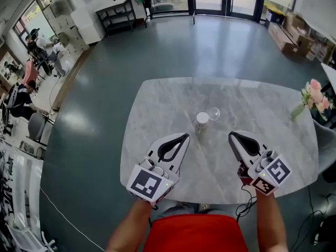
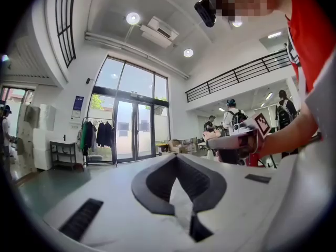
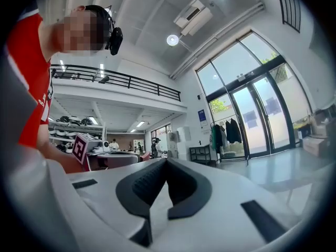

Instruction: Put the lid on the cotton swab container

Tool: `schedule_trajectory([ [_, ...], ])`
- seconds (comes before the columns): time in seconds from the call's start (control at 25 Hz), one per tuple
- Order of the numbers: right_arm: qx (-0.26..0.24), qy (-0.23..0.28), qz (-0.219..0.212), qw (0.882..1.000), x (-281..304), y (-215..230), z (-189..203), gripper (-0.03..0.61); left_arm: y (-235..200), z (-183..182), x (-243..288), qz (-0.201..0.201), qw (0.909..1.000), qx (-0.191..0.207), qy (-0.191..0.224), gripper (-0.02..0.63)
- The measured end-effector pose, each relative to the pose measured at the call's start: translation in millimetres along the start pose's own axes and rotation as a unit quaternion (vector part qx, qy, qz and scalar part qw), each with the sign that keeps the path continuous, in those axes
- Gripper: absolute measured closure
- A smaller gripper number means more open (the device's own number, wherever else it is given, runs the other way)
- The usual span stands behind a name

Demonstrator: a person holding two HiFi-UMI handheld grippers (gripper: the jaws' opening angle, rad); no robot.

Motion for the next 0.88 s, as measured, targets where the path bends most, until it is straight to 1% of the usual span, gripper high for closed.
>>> schedule_trajectory([
  [0.08, -0.001, -0.008, 0.007, 1.0, 8.2, 6.8, 5.6, 0.571, -10.9, 5.0, 10.0, 0.009, 1.0, -0.003, -0.002, 0.601],
  [0.16, -0.005, -0.017, 0.011, 1.0, 15.0, 14.9, 10.4, 0.571, -21.3, 10.0, 21.6, 0.018, 0.9998, 0.002, 0.0, 0.601],
  [0.36, -0.004, -0.038, 0.007, 0.999, 22.7, 41.8, 26.8, 0.571, -38.4, 25.3, 52.8, 0.026, 0.9995, 0.016, -0.01, 0.601],
  [0.52, 0.003, -0.051, -0.003, 0.999, 32.8, 57.2, 39.2, 0.571, -52.8, 40.4, 70.5, 0.022, 0.9994, 0.01, -0.026, 0.601],
  [0.72, 0.017, -0.078, -0.015, 0.997, 46.6, 77.4, 64.7, 0.571, -67.1, 67.9, 95.0, 0.016, 0.9985, 0.007, -0.052, 0.597],
  [0.88, 0.037, -0.104, -0.029, 0.994, 56.1, 90.0, 88.5, 0.529, -74.0, 88.8, 114.5, 0.019, 0.9968, 0.003, -0.077, 0.583],
])
Point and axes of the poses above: the fingertips, and each gripper's own axes: x forward along the fingers, y to its right, z out of its underside, the point moved 5 cm from there along -x, backward along the fingers, and after that the axes turned 11 degrees about -x, right-handed, at the moved point
